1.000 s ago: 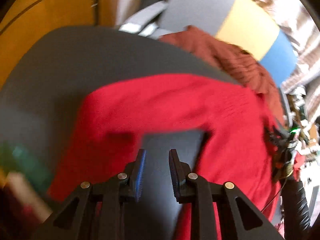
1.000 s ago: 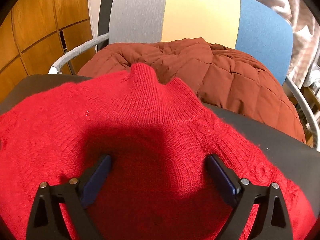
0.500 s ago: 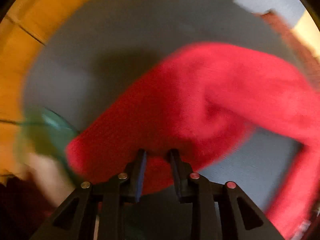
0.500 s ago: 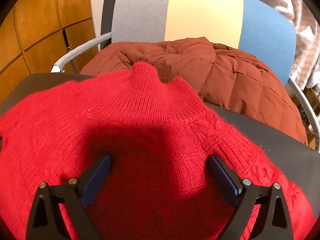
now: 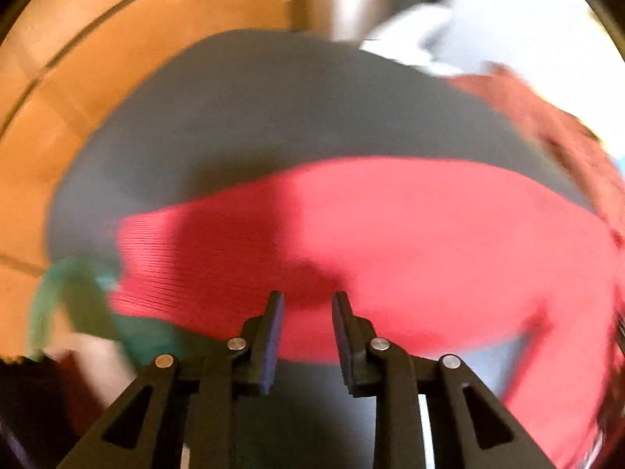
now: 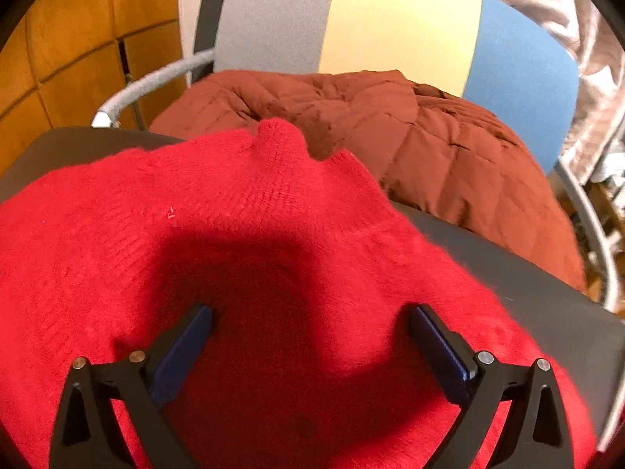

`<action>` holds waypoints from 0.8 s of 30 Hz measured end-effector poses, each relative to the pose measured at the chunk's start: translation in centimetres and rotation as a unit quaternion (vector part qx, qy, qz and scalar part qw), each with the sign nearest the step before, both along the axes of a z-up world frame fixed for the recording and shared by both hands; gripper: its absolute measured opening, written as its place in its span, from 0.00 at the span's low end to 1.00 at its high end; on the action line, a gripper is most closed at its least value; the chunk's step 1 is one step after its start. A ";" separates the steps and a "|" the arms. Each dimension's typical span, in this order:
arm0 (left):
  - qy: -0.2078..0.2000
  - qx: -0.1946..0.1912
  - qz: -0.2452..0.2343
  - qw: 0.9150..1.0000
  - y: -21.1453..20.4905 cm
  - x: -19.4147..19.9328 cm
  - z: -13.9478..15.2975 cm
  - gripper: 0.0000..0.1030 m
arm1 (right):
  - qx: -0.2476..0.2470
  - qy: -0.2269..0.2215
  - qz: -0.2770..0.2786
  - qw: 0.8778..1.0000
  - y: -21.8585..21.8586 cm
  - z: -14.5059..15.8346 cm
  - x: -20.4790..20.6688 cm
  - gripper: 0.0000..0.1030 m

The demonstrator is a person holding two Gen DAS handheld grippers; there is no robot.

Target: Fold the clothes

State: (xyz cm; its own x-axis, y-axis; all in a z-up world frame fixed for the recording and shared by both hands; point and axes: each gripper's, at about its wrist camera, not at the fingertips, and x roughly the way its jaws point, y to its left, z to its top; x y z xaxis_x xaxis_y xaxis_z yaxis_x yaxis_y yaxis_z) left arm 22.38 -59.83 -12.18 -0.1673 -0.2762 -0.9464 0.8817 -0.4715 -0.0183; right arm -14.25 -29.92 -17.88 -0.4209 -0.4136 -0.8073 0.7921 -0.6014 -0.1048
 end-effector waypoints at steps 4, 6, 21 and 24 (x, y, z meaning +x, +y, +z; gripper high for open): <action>0.060 0.015 -0.119 0.991 8.3 -4.2 -0.2 0.28 | -0.027 -0.015 0.026 0.999 2.8 3.3 3.4 0.98; 0.081 0.023 -0.174 0.981 12.6 -6.1 -0.7 0.28 | -0.048 -0.035 0.045 0.997 5.0 4.7 5.9 0.98; 0.098 -0.035 -0.258 0.961 25.4 -1.9 -4.8 0.31 | -0.071 -0.057 -0.017 0.996 25.7 -1.6 22.9 1.00; 0.096 -0.028 -0.238 0.966 26.4 0.3 -4.6 0.31 | -0.103 -0.045 -0.040 0.993 27.8 -1.7 25.2 1.00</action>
